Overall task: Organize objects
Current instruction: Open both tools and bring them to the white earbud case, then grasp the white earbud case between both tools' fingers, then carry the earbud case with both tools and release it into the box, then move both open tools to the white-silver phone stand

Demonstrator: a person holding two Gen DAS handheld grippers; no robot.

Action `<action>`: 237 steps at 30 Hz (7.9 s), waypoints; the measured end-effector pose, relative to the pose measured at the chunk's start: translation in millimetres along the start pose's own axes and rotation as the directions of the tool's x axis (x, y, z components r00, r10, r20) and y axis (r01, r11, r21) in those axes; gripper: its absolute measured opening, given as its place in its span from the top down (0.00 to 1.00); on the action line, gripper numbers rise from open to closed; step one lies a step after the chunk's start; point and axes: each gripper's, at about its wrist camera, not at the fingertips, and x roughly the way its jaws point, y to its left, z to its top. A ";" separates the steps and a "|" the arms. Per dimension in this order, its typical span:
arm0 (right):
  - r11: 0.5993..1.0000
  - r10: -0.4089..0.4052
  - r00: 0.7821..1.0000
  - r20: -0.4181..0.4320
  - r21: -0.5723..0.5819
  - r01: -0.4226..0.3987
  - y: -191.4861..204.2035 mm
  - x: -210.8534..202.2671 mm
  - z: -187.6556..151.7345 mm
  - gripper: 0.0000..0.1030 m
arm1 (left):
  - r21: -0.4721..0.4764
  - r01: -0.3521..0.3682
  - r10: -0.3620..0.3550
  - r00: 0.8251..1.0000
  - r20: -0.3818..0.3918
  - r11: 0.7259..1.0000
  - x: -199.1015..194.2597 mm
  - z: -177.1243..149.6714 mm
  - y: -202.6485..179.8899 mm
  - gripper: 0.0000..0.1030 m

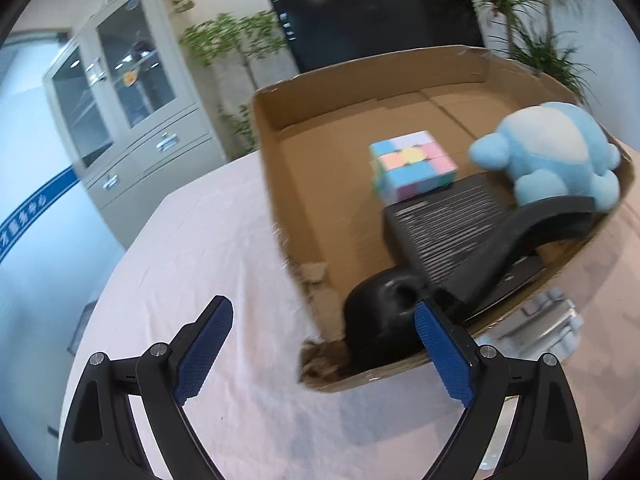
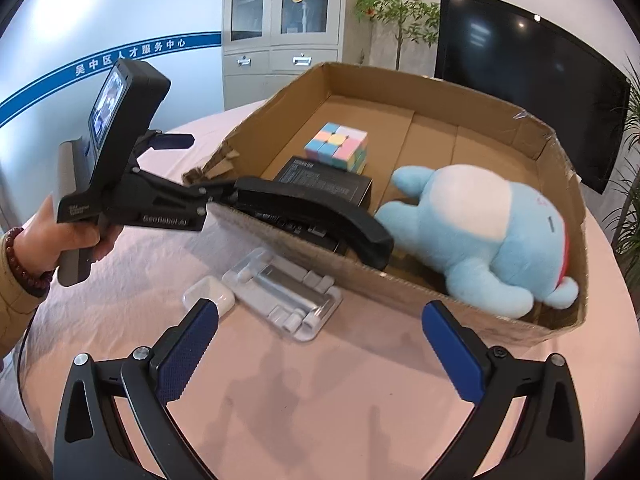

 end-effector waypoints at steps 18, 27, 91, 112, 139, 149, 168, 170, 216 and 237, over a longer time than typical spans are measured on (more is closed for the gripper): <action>0.875 0.465 0.878 -0.114 0.212 -0.436 29.9 45.1 -17.1 0.01 | 0.061 0.461 -0.446 0.879 -0.171 0.885 -12.2 -71.9 -27.1 0.03; 0.865 0.461 0.880 -0.112 0.278 -0.418 21.5 46.2 -19.0 0.01 | 0.021 0.648 -0.629 0.746 -0.221 0.761 0.2 -67.3 -41.7 0.03; 0.925 0.376 0.823 -0.427 0.221 -0.308 37.3 74.2 -1.1 0.58 | 0.201 0.647 -0.612 0.762 -0.214 0.735 -39.1 -80.1 -90.3 0.50; 0.965 0.262 0.887 -0.380 0.072 -0.253 54.8 34.6 17.8 0.53 | 0.224 0.618 -0.606 0.785 -0.128 0.754 -57.9 -44.7 -72.9 0.50; 0.953 0.270 0.955 -0.124 0.177 -0.247 -60.8 -3.4 116.7 0.27 | 0.108 0.510 -0.515 0.856 0.032 0.854 2.4 72.5 -7.9 0.17; 0.903 0.351 0.933 0.080 0.236 -0.360 -50.4 -44.4 58.3 0.18 | 0.144 0.513 -0.528 0.844 0.095 0.846 -80.4 -5.0 -8.4 0.01; 0.895 0.348 0.924 -0.157 0.348 -0.278 -29.8 79.2 12.2 0.15 | 0.038 0.612 -0.597 0.783 -0.176 0.790 15.0 -34.8 -79.2 0.00; 0.898 0.354 0.920 -0.169 0.336 -0.284 -26.8 85.7 13.8 0.15 | 0.038 0.607 -0.593 0.786 -0.177 0.793 20.1 -32.1 -81.8 0.00; 0.867 0.435 0.887 -0.155 0.340 -0.365 -28.9 71.1 -10.9 0.04 | 0.026 0.700 -0.679 0.700 -0.222 0.714 15.9 -44.8 -90.3 0.00; 0.916 0.395 0.891 -0.224 0.017 -0.401 -0.8 23.7 -58.0 0.01 | 0.215 0.770 -0.719 0.638 -0.276 0.601 -53.5 -86.3 -105.2 0.02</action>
